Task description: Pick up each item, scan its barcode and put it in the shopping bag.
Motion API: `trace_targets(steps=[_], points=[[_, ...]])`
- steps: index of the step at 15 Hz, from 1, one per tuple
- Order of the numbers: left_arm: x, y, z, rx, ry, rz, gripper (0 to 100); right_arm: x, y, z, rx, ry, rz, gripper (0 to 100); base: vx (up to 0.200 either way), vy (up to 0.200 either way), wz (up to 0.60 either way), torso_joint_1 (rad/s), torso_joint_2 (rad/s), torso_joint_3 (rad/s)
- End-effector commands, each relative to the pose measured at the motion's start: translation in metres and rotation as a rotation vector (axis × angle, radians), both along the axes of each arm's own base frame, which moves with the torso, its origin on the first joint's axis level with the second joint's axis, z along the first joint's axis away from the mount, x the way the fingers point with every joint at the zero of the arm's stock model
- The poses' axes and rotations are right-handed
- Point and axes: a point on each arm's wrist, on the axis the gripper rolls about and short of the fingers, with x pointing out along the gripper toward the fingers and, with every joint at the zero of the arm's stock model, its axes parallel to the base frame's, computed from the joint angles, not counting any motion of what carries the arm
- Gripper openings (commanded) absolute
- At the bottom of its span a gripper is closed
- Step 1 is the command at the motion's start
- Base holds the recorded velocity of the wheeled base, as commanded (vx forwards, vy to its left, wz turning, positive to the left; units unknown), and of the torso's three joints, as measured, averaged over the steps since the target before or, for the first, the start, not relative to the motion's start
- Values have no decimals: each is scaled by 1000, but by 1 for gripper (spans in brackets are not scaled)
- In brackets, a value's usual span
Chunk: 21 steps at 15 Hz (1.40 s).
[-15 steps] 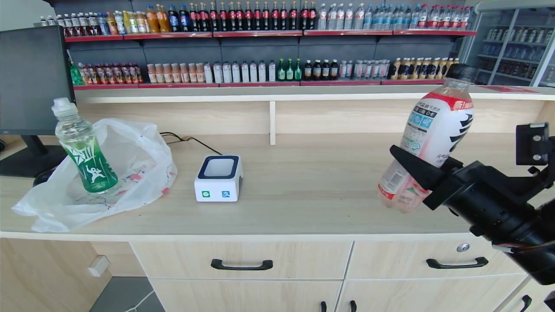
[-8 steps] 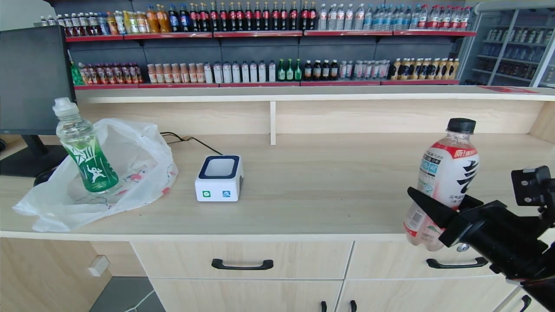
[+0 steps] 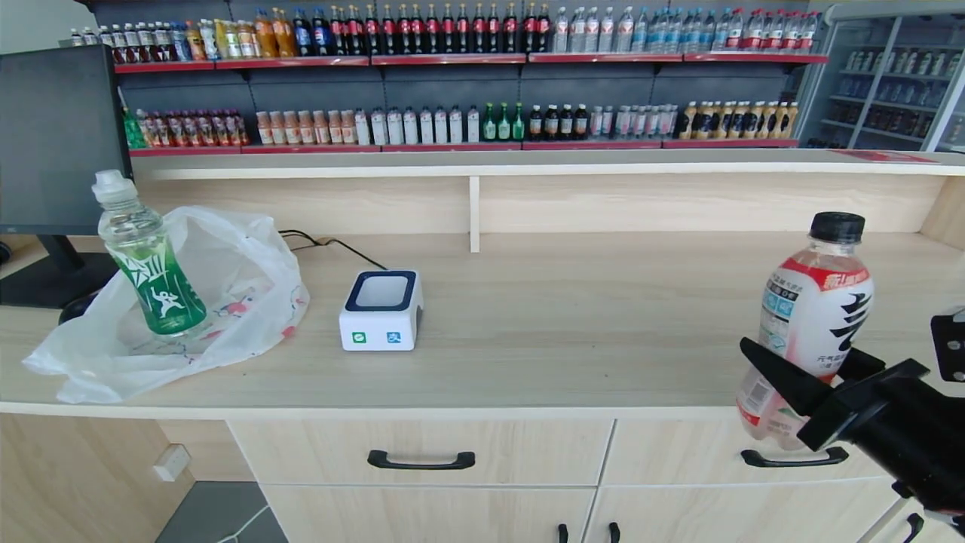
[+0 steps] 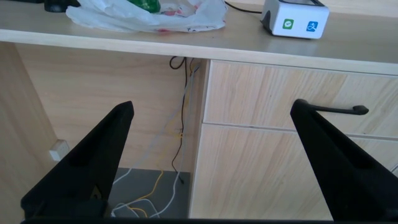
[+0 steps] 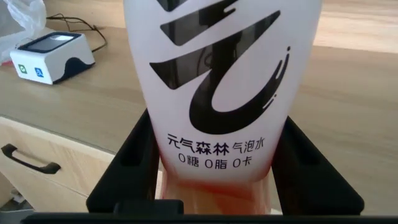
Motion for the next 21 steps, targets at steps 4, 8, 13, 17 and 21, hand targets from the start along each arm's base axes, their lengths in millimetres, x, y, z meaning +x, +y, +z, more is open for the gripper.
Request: trace_targets(steps=[4, 8, 13, 17, 21], points=[[0, 0, 0, 1, -1, -1, 100, 24, -19, 26, 20, -126, -126, 0, 0, 0, 0, 0, 0, 0], [0, 0, 0, 3, 0, -1, 100, 36, -20, 22, 31, -101, -137, 0, 0, 0, 0, 0, 0, 0], [0, 0, 0, 0, 0, 1, 100, 44, -19, 25, 37, -114, -137, 0, 0, 120, 0, 2, 0, 1], [0, 0, 0, -3, 2, 1, 100, 42, -20, 27, 48, -117, -137, 0, 0, 200, 0, 2, 1, 2], [0, 0, 0, -3, 2, 1, 100, 49, -21, 37, 58, -164, -147, 0, 0, 200, 0, 4, 5, 0]])
